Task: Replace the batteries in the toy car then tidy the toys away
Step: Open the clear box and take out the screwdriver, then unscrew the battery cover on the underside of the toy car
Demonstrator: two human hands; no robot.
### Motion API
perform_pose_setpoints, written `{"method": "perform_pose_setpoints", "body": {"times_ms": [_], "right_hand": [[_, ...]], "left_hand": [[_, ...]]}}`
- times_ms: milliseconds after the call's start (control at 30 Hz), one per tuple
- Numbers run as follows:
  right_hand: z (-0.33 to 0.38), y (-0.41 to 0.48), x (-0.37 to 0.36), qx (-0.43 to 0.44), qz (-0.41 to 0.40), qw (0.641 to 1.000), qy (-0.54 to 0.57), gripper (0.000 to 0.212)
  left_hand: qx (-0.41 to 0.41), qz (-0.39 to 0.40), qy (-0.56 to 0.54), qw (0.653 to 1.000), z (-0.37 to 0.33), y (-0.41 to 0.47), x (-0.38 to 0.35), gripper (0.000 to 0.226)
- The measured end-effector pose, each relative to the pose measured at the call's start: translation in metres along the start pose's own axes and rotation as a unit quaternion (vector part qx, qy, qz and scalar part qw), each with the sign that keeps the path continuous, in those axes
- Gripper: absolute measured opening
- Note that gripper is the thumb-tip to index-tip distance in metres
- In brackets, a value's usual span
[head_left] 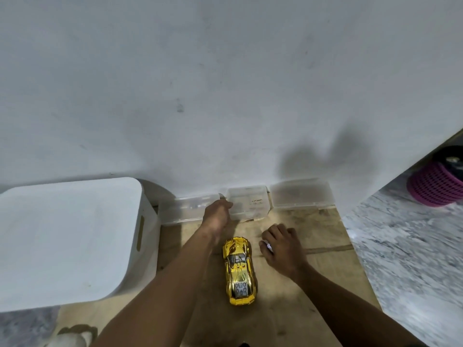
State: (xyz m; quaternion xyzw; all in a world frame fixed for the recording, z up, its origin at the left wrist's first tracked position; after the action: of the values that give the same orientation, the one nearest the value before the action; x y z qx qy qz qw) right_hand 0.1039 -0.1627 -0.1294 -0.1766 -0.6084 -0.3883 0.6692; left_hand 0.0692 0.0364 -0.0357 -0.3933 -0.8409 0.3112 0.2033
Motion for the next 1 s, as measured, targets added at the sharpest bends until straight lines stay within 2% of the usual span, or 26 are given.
{"method": "perform_pose_setpoints", "body": {"times_ms": [133,267,333,433,533,567,667,733,900,1000], "right_hand": [[0.005,0.005,0.011,-0.012,-0.020,0.999,0.034,0.027],[0.024,0.030,0.033,0.009,-0.073,0.990,0.116,0.026],[0.045,0.048,0.041,0.047,-0.089,0.983,0.152,0.023],[0.082,0.081,0.042,0.081,-0.081,0.975,0.188,0.021],[0.110,0.110,0.031,0.101,-0.018,0.978,0.179,0.026],[0.117,0.118,0.026,0.111,0.015,0.981,0.160,0.030],[0.132,0.133,0.013,0.138,0.091,0.981,0.097,0.043],[0.135,0.139,0.006,0.141,0.110,0.981,0.074,0.044],[0.138,0.140,-0.006,0.150,0.097,0.984,0.009,0.040],[0.146,0.141,-0.007,0.151,0.096,0.983,-0.049,0.040]], "left_hand": [[-0.038,-0.002,0.053,0.998,-0.010,-0.001,0.015,0.019],[-0.135,-0.064,0.179,0.972,-0.030,0.010,0.045,0.018],[-0.190,-0.098,0.304,0.928,-0.039,0.015,0.061,0.031],[-0.227,-0.115,0.467,0.847,-0.039,0.019,0.079,0.047],[-0.252,-0.113,0.595,0.755,-0.028,0.027,0.090,0.051],[-0.253,-0.110,0.621,0.734,-0.022,0.031,0.094,0.051],[-0.248,-0.097,0.657,0.705,-0.009,0.039,0.101,0.054],[-0.261,-0.102,0.668,0.690,-0.005,0.044,0.104,0.059],[-0.273,-0.130,0.690,0.657,0.001,0.053,0.103,0.071],[-0.286,-0.142,0.704,0.635,-0.001,0.054,0.100,0.064]]}}
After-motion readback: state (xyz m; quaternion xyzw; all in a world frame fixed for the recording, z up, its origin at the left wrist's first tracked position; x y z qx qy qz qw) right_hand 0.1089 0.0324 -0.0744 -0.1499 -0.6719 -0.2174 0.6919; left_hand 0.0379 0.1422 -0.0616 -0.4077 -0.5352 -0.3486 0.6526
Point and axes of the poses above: each hand's wrist, its own y-axis towards the middle knuckle, its own x-axis out of the back of the hand, z = x × y, the point moved 4 cm from there along y, towards the middle knuckle, and after that the axes turned 8 degrees about -z, right-handed, at the moved point
